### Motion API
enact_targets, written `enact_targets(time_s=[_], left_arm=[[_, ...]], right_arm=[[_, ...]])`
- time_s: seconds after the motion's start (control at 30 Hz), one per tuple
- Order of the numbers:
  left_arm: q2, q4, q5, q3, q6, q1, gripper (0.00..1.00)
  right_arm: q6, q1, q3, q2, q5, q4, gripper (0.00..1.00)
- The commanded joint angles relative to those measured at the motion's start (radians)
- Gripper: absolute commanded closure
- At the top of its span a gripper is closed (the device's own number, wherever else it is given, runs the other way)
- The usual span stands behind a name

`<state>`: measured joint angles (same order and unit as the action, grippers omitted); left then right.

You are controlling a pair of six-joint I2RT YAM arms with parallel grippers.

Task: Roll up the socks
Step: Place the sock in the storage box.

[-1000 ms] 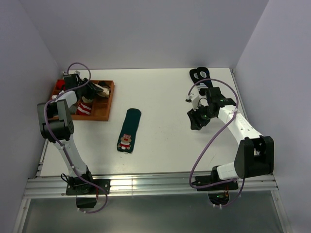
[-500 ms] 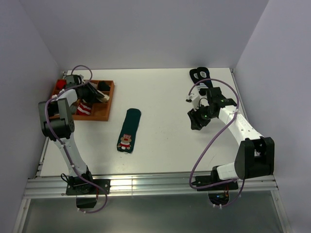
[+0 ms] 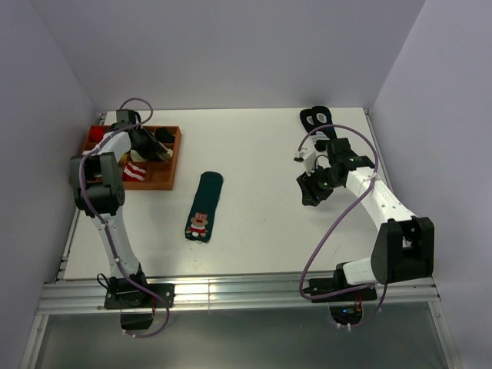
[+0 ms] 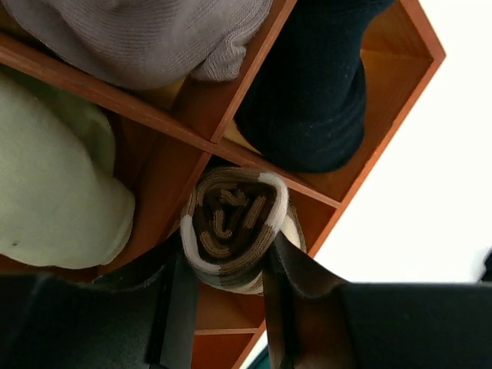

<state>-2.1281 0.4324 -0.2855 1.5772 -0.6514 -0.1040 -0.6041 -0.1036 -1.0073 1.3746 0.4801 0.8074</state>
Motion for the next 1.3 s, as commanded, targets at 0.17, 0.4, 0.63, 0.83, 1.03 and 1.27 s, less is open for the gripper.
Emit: enact_targets(time_s=[0.17, 0.4, 0.63, 0.83, 1.03, 1.27], left_arm=[[-0.151, 0.178, 0.255, 0.079, -0.086, 0.069, 1.0], [-0.138, 0.155, 0.249, 0.055, -0.08, 0.078, 0.87], [-0.052, 0.154, 0.264, 0.05, -0.077, 0.078, 0.7], [-0.009, 0.164, 0.266, 0.06, -0.07, 0.082, 0.55], [0.019, 0.152, 0.263, 0.047, -0.068, 0.084, 0.51], [0.04, 0.164, 0.275, 0.058, -0.074, 0.093, 0.49]], right_arm=[[-0.019, 0.01, 0.001, -0.014, 0.003, -0.013, 0.44], [-0.019, 0.01, 0.01, -0.008, 0.006, -0.016, 0.44], [-0.014, 0.01, 0.007, -0.012, 0.009, -0.017, 0.44], [-0.013, 0.012, 0.01, -0.019, 0.008, -0.014, 0.44], [-0.017, 0.01, 0.012, -0.025, 0.002, -0.013, 0.44], [-0.017, 0.01, 0.012, -0.026, -0.001, -0.011, 0.44]])
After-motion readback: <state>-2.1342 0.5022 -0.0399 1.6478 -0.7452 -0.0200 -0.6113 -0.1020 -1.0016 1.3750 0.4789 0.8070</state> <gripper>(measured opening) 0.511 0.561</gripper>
